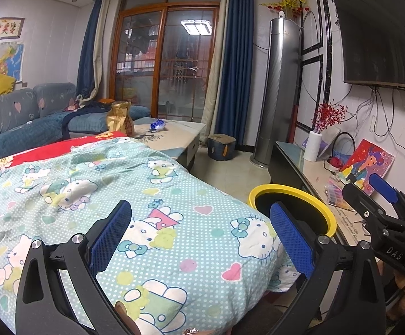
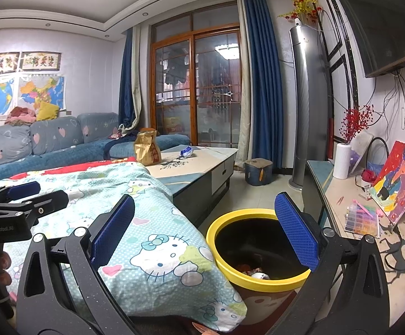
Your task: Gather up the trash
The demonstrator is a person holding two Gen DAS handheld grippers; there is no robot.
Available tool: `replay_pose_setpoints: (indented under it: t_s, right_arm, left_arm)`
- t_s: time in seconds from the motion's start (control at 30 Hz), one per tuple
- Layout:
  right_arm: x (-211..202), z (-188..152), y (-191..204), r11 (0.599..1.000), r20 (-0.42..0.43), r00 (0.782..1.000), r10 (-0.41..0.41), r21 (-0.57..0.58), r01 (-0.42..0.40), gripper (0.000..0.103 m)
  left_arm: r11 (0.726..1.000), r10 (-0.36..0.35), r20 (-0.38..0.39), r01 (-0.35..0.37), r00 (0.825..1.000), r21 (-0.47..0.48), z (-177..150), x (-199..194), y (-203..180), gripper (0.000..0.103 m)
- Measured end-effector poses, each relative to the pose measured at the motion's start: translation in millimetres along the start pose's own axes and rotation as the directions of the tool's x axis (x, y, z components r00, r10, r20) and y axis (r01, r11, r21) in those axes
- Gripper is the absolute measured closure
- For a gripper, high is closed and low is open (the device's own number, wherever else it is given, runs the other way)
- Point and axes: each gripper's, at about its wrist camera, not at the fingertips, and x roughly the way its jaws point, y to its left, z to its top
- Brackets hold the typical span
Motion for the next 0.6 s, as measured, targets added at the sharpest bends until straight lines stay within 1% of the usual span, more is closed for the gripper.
replay_pose_setpoints:
  t_s: [0.07, 0.13, 0.17, 0.2, 0.23, 0.27, 0.3, 0.33, 0.37, 0.4, 0.43, 0.47, 0.5, 0.53, 0.57, 0.6]
  right_arm:
    - [1, 1, 1, 1.0, -0.004, 1.0, 0.007, 0.006, -0.007, 0.01]
    - [4, 9, 8, 0.999, -0.008, 0.999, 0.033, 0.014, -0.033, 0.01]
    - [6, 12, 12, 0.998, -0.013, 0.999, 0.053, 0.017, -0.052, 0.01]
    - [11, 19, 20, 0.995, -0.03, 0.995, 0.093, 0.028, -0.092, 0.01]
    - [16, 24, 27, 0.991, -0.044, 0.99, 0.13, 0.039, -0.129, 0.01]
    - [21, 30, 37, 0.984, -0.058, 0.983, 0.176, 0.049, -0.173, 0.01]
    - [29, 37, 55, 0.971, -0.073, 0.969, 0.236, 0.061, -0.232, 0.01]
    - [39, 43, 78, 0.954, -0.096, 0.95, 0.298, 0.058, -0.293, 0.01]
    - [52, 49, 110, 0.934, -0.142, 0.923, 0.357, 0.033, -0.356, 0.01]
    - [63, 51, 138, 0.912, -0.205, 0.892, 0.403, 0.006, -0.41, 0.01]
    - [76, 52, 171, 0.881, -0.28, 0.848, 0.45, -0.015, -0.472, 0.01]
    - [87, 50, 204, 0.842, -0.348, 0.793, 0.5, -0.021, -0.539, 0.01]
    - [101, 42, 249, 0.782, -0.434, 0.711, 0.554, -0.021, -0.623, 0.01]
    - [111, 32, 293, 0.735, -0.507, 0.643, 0.574, -0.027, -0.678, 0.01]
    - [118, 22, 328, 0.698, -0.559, 0.587, 0.585, -0.022, -0.716, 0.01]
    - [123, 12, 357, 0.664, -0.598, 0.541, 0.591, -0.019, -0.747, 0.01]
  left_arm:
    - [1.0, -0.001, -0.005, 0.001, 1.0, -0.003, -1, 0, 1, 0.006]
    - [1.0, -0.004, -0.019, 0.003, 1.0, -0.028, -1, -1, 8, 0.006]
    - [0.999, 0.006, -0.031, -0.007, 1.0, -0.048, 0, -3, 16, 0.006]
    - [0.998, 0.011, -0.039, -0.014, 0.999, -0.068, -1, -5, 24, 0.006]
    - [0.994, 0.034, -0.052, -0.039, 0.998, -0.097, 0, -10, 41, 0.006]
    - [0.99, 0.064, -0.06, -0.071, 0.996, -0.118, 0, -14, 56, 0.006]
    - [0.979, 0.123, -0.081, -0.134, 0.989, -0.151, -1, -21, 84, 0.006]
    - [0.969, 0.169, -0.097, -0.183, 0.981, -0.168, -2, -25, 104, 0.006]
    - [0.947, 0.243, -0.114, -0.261, 0.963, -0.188, -5, -31, 131, 0.006]
    - [0.915, 0.327, -0.136, -0.35, 0.935, -0.201, -8, -37, 158, 0.006]
    - [0.852, 0.446, -0.186, -0.479, 0.875, -0.211, -15, -45, 196, 0.006]
    - [0.788, 0.527, -0.249, -0.577, 0.812, -0.214, -23, -50, 233, 0.006]
    - [0.723, 0.589, -0.312, -0.658, 0.746, -0.208, -32, -53, 265, 0.006]
    - [0.669, 0.628, -0.357, -0.714, 0.691, -0.207, -40, -57, 289, 0.006]
    - [0.586, 0.665, -0.427, -0.782, 0.613, -0.211, -51, -62, 323, 0.006]
    - [0.543, 0.673, -0.47, -0.813, 0.572, -0.212, -59, -65, 343, 0.006]
